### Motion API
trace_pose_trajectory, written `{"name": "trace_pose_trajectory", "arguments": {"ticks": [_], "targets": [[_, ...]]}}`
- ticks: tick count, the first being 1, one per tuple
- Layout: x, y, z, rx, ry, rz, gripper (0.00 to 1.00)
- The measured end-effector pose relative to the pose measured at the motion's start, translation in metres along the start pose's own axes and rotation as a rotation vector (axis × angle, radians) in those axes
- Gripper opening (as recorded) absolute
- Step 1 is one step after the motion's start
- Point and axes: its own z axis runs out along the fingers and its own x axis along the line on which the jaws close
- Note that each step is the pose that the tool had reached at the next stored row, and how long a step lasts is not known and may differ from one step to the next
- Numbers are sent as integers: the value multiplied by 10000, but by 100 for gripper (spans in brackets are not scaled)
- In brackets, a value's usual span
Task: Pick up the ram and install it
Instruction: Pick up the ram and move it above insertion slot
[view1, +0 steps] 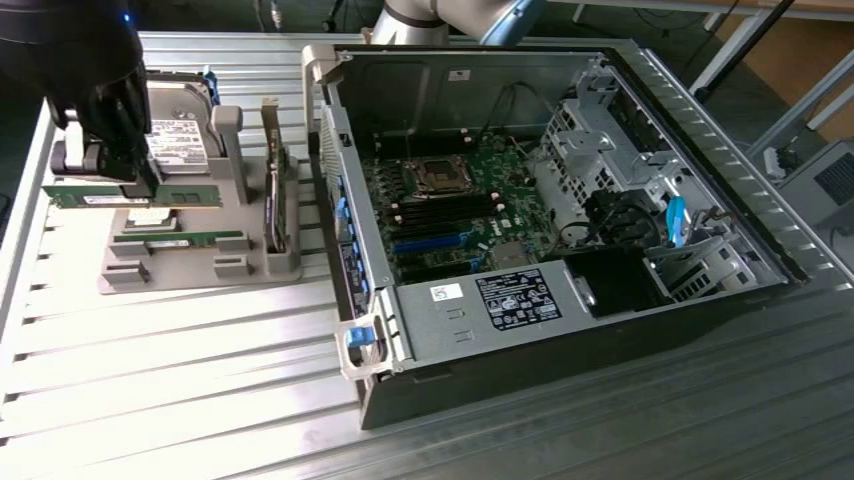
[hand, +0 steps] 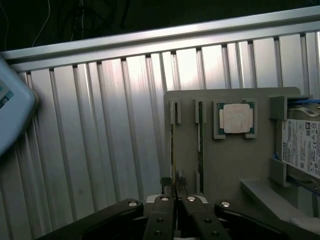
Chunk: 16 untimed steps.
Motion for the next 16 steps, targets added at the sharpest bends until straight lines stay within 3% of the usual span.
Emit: {"name": "trace_pose_trajectory", "arguments": {"ticks": [2, 5, 6, 16], "targets": [[0, 0, -2, -34, -277, 0, 11], [1, 0, -4, -94, -771, 0, 11], [0, 0, -4, -96, -795, 1, 11], [4, 0, -83, -96, -795, -1, 11]]}}
